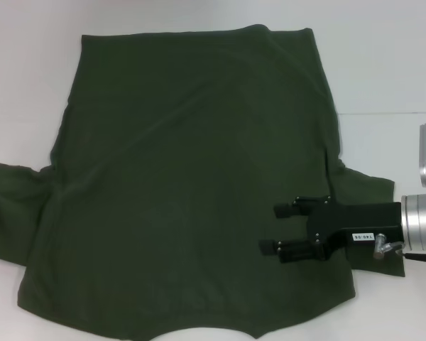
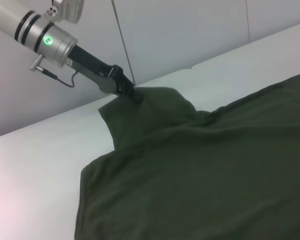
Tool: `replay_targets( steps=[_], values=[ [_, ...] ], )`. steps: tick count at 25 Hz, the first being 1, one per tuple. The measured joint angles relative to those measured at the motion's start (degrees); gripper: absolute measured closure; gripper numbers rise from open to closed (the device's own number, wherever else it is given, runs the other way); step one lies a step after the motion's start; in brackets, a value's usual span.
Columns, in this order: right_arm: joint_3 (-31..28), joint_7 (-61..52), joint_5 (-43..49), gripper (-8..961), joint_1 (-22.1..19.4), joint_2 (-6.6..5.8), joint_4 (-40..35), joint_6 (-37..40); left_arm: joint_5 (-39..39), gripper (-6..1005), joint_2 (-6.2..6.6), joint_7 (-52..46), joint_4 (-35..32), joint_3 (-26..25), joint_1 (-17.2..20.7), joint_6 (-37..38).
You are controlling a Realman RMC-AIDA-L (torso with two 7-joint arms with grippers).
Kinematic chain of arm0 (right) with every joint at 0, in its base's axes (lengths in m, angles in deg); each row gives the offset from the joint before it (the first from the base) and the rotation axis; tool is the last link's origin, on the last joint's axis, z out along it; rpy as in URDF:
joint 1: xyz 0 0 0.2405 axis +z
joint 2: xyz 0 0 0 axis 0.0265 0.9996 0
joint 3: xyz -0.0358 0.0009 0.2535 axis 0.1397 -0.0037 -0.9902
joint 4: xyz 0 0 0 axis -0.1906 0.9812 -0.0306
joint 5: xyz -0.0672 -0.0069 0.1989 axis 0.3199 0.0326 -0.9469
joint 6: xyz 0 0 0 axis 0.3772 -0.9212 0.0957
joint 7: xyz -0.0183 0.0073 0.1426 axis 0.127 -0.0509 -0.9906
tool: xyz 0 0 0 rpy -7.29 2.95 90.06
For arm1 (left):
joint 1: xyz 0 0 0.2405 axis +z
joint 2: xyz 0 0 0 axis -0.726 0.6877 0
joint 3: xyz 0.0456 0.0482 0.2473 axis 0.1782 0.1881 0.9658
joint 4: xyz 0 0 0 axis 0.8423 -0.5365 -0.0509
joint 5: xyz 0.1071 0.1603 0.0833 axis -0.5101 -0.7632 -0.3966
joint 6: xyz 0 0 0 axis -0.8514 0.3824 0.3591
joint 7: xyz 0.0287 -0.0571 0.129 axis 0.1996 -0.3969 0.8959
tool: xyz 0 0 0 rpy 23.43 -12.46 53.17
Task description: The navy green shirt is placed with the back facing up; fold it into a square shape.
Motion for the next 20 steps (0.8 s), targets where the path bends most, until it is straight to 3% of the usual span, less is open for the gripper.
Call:
replay_targets(
  steps=[10,17,20],
  values=[
    [0.0,0.29,0.0,39,-0.21,0.0,0.0,0.0,-1.98,995,2.09,-2.25,-4.19,-0.14,-0.69,5.74],
    [0.0,0.5,0.0,39,-0.22,0.12,0.0,0.01,-2.04,994,3.26,-6.21,-4.0,0.97,-4.48,10.8],
    [0.0,0.51,0.0,39,-0.22,0.17,0.0,0.01,-1.99,994,3.69,-10.56,-3.87,3.92,-7.14,12.25]
  ],
)
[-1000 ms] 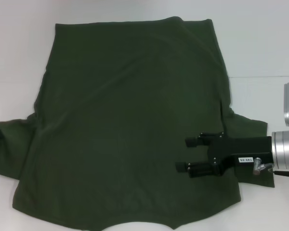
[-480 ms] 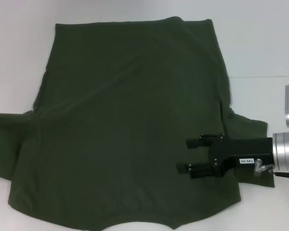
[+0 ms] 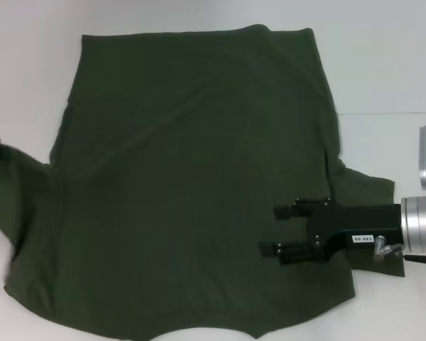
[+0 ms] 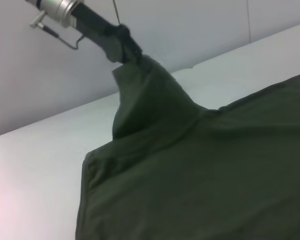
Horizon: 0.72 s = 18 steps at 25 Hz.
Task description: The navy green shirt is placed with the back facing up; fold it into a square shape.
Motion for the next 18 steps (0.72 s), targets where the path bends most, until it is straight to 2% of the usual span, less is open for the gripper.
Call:
replay_targets(
  steps=[5,11,14,18],
  values=[
    [0.0,0.02,0.0,39,0.0,0.04,0.0,0.0,0.15,994,-0.3,-6.61,2.48,6.37,-4.12,-0.47],
    [0.0,0.04,0.0,38,-0.24,0.1,0.0,0.02,0.17,993,-1.31,-8.65,9.34,7.82,-8.64,-4.56],
    [0.0,0.05,0.0,38,-0.52,0.1,0.0,0.09,0.18,993,-2.15,-8.7,11.98,8.12,-10.1,-6.79],
    [0.0,0.06,0.0,38,-0.68,0.15,0.0,0.17,0.18,993,-3.94,-8.73,14.67,8.91,-11.15,-10.49]
  ],
)
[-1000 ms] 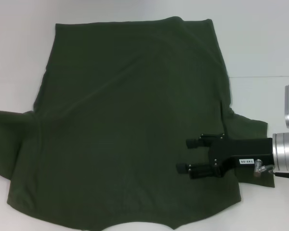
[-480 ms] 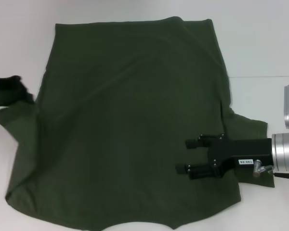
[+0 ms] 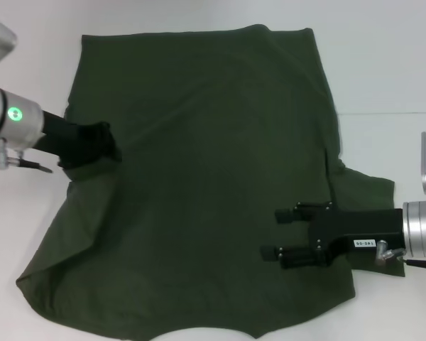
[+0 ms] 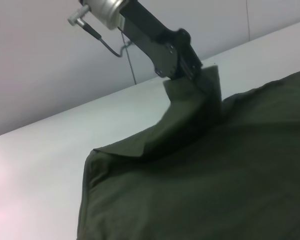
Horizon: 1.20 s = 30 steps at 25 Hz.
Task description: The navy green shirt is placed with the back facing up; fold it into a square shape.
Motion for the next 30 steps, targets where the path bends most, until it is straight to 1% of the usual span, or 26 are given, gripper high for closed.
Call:
replay_targets(
  steps=[1,5,9,13,18,24,29,30],
  values=[
    [0.0,0.0,0.0,38,-0.03,0.02,0.0,0.02,0.0,993,-0.81,-0.02,0.41,0.79,-0.08,-1.45],
    [0.0,-0.08,0.0,38,-0.14,0.05,0.0,0.11,-0.01,973,-2.5,-0.59,0.9,3.43,-0.15,-3.63],
    [0.0,-0.25,0.0,39,-0.14,0.05,0.0,0.26,-0.02,944,-3.47,-1.6,1.08,5.48,-0.09,-5.32],
    [0.0,-0.4,0.0,38,-0.16,0.04,0.0,0.27,0.23,910,-3.95,-1.55,0.86,5.29,0.18,-5.66],
    [0.0,-0.46,0.0,38,-0.37,0.04,0.0,0.33,0.77,700,-4.67,-0.89,0.74,5.57,0.28,-6.45],
    [0.0,-0.5,0.0,39,-0.61,0.04,0.0,0.39,1.0,590,-4.76,-0.15,0.59,5.66,0.12,-6.79],
    [0.0,-0.53,0.0,39,-0.65,0.04,0.0,0.45,1.68,499,-4.78,1.5,0.27,5.65,0.94,-7.5],
    [0.01,-0.55,0.0,39,-0.64,0.04,0.0,0.45,2.23,422,-4.78,2.0,-0.09,5.61,1.12,-7.5]
  ],
)
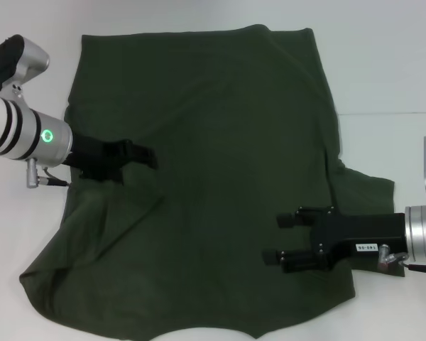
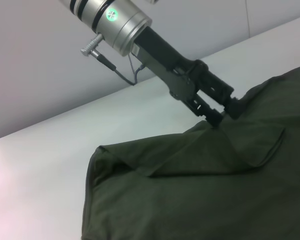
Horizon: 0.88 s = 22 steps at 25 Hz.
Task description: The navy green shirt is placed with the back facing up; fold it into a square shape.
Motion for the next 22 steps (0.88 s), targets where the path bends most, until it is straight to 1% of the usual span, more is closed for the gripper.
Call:
replay_targets(
  steps=[2,7,11,13,15,19,22],
  values=[
    [0.04,-0.07,0.0,39,0.0,0.0,0.0,0.0,1.73,267,0.0,1.05,-0.87,-0.07,0.43,0.33],
    [0.08,-0.62,0.04,39,0.01,0.0,0.0,0.06,4.39,107,-0.04,3.98,-2.77,0.04,1.75,-0.34],
    [0.08,-1.1,0.09,39,0.02,0.0,0.0,0.22,4.15,106,-0.3,6.52,-2.15,1.15,3.28,-4.2],
    [0.08,-1.21,0.13,39,0.09,0.0,0.0,0.22,4.28,106,-0.68,7.86,-1.71,2.31,4.06,-5.71],
    [0.08,-1.27,0.37,39,0.23,0.05,0.0,0.22,4.31,106,-1.31,9.55,-1.38,2.89,4.64,-6.46],
    [0.08,-1.38,0.8,39,0.47,0.16,0.0,0.19,4.77,107,-2.43,11.93,-0.87,3.13,5.12,-6.04],
    [0.08,-1.53,0.81,39,0.6,0.18,-0.12,0.12,6.22,107,-2.63,12.54,-0.88,3.14,5.18,-3.47]
  ],
)
